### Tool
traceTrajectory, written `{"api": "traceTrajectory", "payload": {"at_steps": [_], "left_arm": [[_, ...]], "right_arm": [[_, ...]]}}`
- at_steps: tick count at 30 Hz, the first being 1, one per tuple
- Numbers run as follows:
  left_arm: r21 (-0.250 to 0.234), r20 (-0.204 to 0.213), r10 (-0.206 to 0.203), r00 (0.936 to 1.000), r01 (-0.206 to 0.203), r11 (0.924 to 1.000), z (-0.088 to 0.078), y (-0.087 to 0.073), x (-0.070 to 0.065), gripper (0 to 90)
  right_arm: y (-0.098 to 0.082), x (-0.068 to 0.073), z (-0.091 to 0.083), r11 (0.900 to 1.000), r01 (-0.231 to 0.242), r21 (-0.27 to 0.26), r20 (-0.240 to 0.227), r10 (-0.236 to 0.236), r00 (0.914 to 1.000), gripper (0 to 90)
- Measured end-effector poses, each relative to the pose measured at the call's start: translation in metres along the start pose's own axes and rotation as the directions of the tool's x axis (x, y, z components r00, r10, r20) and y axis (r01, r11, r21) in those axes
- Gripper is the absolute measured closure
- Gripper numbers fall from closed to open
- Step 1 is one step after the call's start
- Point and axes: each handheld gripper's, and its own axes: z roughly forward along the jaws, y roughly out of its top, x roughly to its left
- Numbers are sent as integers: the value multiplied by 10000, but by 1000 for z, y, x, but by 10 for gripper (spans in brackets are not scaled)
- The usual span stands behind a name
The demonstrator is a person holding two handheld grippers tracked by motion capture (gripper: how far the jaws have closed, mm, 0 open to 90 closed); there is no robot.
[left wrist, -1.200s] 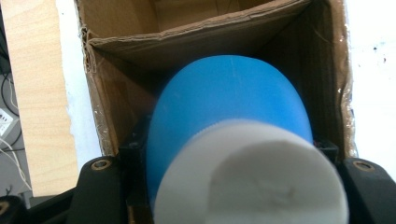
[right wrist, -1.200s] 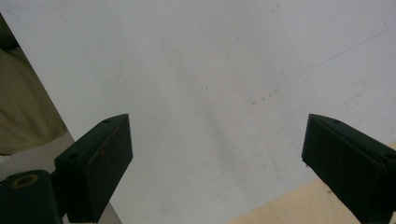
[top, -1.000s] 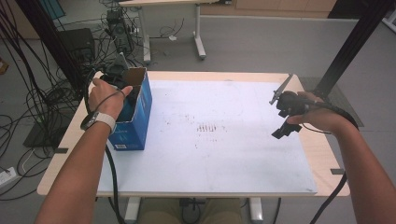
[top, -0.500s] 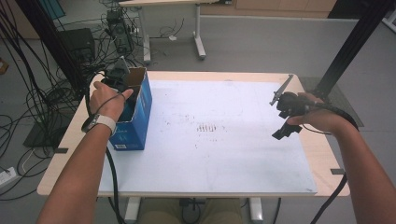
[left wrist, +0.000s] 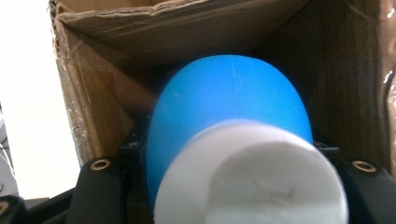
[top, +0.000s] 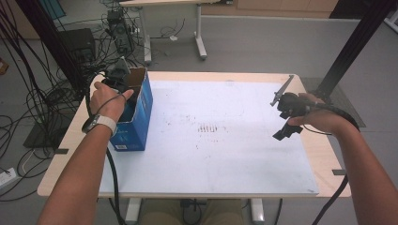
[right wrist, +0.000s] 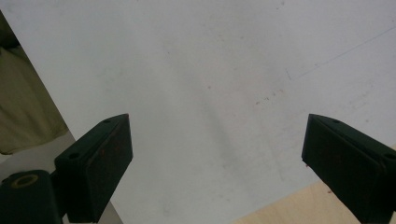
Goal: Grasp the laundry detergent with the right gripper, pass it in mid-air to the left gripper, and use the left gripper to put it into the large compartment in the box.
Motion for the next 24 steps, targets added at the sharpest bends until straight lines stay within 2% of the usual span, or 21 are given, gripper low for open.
{"api": "traceTrajectory", "payload": {"at_steps": [24], "left_arm": [[-48, -49, 23, 10000, -24, 10000, 1, 0, -1, 373]], "right_arm": [[-1, 1, -1, 10000, 9, -1, 22, -9, 10000, 86]]}}
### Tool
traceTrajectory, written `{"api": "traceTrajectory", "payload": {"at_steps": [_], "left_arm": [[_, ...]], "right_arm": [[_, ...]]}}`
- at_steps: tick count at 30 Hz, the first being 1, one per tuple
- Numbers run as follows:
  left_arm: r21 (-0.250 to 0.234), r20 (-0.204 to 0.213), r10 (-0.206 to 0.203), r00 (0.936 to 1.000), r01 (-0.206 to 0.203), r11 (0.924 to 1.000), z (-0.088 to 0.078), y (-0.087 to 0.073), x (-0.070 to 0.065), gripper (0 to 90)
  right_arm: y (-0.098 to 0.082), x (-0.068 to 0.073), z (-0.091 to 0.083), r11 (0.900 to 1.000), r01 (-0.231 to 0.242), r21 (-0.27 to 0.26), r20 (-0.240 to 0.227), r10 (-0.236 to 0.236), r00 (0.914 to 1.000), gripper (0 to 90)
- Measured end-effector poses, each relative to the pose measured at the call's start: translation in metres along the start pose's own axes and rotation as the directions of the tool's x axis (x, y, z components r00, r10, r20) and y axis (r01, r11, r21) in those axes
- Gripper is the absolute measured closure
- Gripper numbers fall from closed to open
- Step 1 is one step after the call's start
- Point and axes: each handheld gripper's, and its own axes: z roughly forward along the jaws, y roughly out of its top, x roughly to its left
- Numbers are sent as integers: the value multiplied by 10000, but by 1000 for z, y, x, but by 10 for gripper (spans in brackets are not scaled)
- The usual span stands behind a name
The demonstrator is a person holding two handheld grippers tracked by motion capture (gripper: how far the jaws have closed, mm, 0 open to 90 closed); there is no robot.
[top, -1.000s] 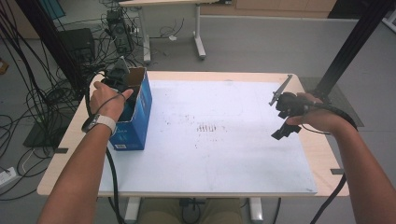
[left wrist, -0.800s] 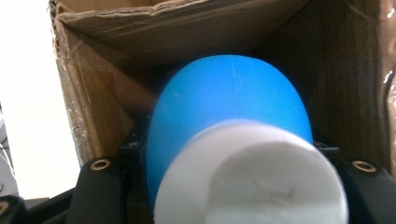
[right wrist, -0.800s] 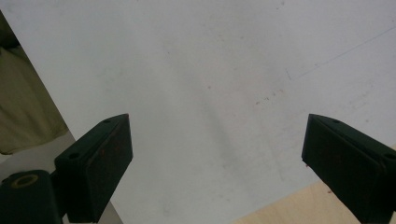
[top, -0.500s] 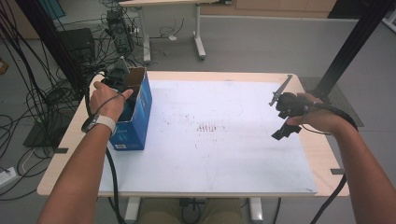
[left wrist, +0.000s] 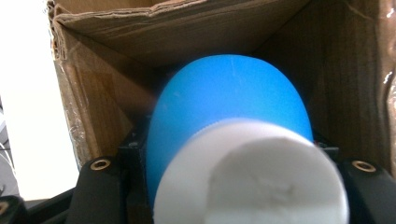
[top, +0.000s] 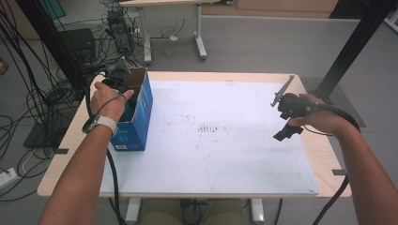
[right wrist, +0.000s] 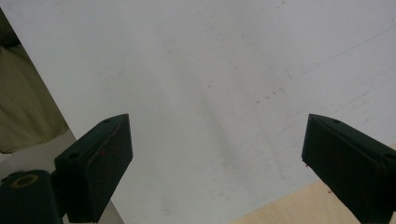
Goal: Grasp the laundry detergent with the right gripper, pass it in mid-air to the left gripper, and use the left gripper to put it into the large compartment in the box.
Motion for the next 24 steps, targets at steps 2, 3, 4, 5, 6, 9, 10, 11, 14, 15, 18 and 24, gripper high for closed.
{"api": "traceTrajectory", "payload": {"at_steps": [2, 3, 4, 5, 6, 9, 10, 11, 14, 15, 18, 24], "left_arm": [[-26, 6, 14, 10000, -14, 10000, 0, 0, 0, 373], [-21, -5, 16, 10000, -16, 10000, 0, 0, 0, 373], [-28, -2, 22, 10000, -22, 10000, 0, 0, 0, 373], [-26, -10, 30, 10000, -30, 10000, 0, 0, 0, 373], [-7, -6, 34, 10000, -34, 10000, 0, -1, 0, 373], [-18, 3, 13, 10000, -13, 10000, 0, -1, 1, 373], [-24, 5, 14, 10000, -14, 10000, 0, -1, 1, 373], [-14, 1, 17, 10000, -17, 10000, 0, -1, 1, 373], [-27, 3, 28, 10000, -28, 10000, 0, -1, 1, 373], [-14, 4, 36, 10000, -36, 10000, 0, -1, 1, 373], [3, 4, 42, 10000, -42, 10000, 0, -1, 0, 373], [-28, 19, 27, 10000, -27, 10000, 0, -2, 1, 373]], "right_arm": [[0, 0, 0, 10000, 33, -3, 5, -33, 10000, 85], [1, 0, 0, 10000, 39, -11, -1, -39, 10000, 86], [1, 0, 1, 10000, 58, -9, -3, -58, 10000, 86], [1, 0, 1, 10000, 65, -13, -20, -65, 10000, 85], [1, 0, 2, 10000, 49, 26, -28, -49, 10000, 85], [2, 0, 1, 10000, 56, 0, -27, -56, 10000, 85], [2, 0, 1, 10000, 60, -7, -19, -60, 10000, 85], [1, 0, 1, 10000, 54, -12, -5, -54, 10000, 85], [1, 0, 0, 10000, 57, -9, 6, -57, 10000, 85], [1, 0, 0, 10000, 65, -25, 5, -65, 10000, 86], [0, 0, 0, 10000, 32, 8, -4, -32, 10000, 86], [0, 1, 0, 10000, 44, -33, -14, -44, 10000, 85]]}}
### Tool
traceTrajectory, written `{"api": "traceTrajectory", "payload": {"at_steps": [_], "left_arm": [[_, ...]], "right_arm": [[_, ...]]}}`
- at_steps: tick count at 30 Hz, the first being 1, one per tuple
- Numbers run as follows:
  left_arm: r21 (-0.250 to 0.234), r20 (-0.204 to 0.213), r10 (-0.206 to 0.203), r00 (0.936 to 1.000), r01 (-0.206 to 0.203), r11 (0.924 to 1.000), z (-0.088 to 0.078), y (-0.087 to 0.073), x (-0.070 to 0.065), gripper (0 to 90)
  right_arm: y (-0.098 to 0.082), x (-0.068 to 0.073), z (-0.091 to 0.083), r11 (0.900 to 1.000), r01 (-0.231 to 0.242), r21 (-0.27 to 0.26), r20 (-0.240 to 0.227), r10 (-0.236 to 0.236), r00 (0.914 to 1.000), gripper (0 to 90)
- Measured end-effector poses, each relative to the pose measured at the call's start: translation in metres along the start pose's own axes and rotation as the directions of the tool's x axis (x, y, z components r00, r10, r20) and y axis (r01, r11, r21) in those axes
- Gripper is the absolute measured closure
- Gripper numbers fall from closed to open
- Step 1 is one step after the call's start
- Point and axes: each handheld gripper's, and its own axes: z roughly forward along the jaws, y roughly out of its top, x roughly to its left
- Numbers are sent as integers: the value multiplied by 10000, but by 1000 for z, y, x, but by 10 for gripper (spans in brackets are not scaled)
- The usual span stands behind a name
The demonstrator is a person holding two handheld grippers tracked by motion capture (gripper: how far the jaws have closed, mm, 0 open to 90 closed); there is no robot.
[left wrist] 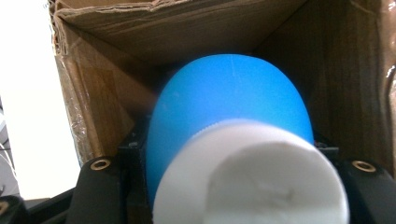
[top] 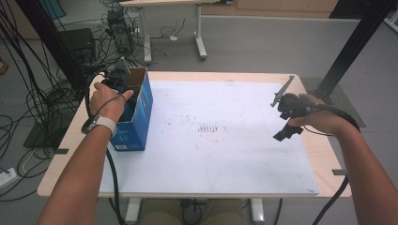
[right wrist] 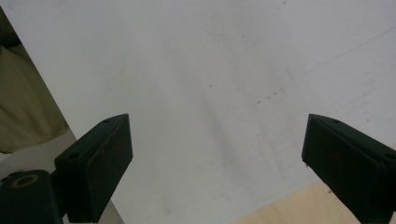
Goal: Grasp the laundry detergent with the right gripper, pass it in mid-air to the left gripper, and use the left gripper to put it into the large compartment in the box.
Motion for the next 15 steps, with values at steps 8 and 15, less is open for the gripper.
{"api": "traceTrajectory", "payload": {"at_steps": [8, 15], "left_arm": [[28, -29, 26, 10000, -26, 10000, 0, 0, -1, 373], [-5, -12, 29, 10000, -29, 10000, 0, 0, 0, 373]], "right_arm": [[1, 1, -1, 10000, 16, 12, 18, -16, 10000, 86], [0, 0, 0, 10000, 8, 32, 2, -8, 10000, 85]]}}
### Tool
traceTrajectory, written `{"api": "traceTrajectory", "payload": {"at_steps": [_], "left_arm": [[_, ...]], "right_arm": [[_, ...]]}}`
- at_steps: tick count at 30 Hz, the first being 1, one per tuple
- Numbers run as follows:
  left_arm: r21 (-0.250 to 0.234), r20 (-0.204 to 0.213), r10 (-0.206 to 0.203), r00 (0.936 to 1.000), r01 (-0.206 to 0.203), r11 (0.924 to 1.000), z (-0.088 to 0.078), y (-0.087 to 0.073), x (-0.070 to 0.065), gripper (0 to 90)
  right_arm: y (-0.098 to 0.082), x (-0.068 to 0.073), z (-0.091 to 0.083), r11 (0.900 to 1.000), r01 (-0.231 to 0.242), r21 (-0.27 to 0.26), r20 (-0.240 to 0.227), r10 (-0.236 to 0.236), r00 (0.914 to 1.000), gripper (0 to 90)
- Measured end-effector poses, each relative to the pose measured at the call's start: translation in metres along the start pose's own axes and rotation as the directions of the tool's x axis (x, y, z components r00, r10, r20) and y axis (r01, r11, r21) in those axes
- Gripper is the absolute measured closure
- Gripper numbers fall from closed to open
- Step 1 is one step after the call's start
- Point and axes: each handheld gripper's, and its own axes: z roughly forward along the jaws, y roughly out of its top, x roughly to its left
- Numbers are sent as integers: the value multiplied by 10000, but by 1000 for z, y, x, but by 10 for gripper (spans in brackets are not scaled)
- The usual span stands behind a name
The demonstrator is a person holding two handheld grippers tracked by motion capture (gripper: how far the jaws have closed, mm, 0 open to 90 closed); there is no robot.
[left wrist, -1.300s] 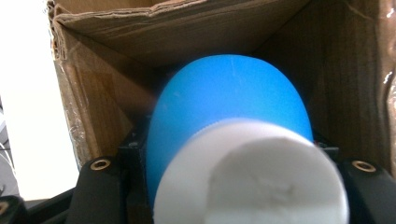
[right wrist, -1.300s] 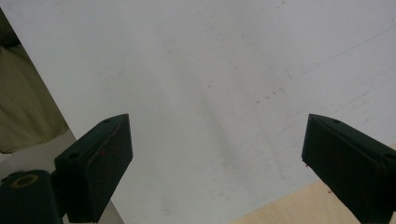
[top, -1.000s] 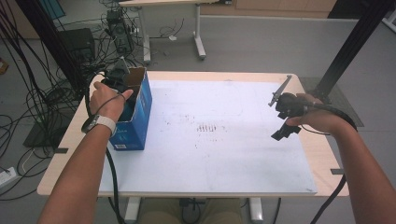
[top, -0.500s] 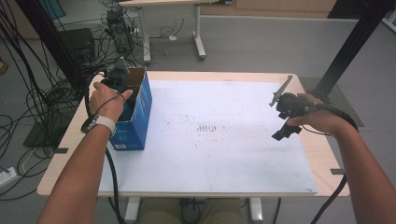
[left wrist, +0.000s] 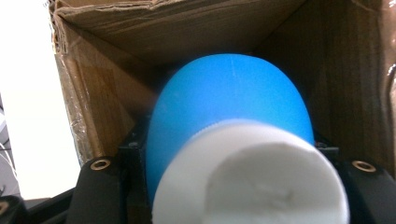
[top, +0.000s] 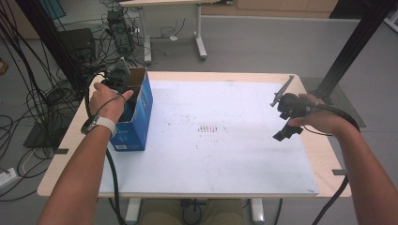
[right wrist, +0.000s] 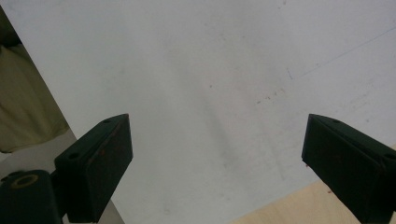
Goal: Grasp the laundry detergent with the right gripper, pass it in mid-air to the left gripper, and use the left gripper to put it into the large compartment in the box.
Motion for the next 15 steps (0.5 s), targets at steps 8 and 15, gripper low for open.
{"api": "traceTrajectory", "payload": {"at_steps": [8, 15], "left_arm": [[-15, -23, 20, 10000, -20, 10000, 0, 0, 0, 373], [14, -44, 57, 10000, -57, 10000, 0, 0, -1, 373]], "right_arm": [[-1, -1, 0, 10000, -37, 10, 18, 37, 10000, 85], [-2, -1, 0, 10000, -35, 5, 3, 35, 10000, 85]]}}
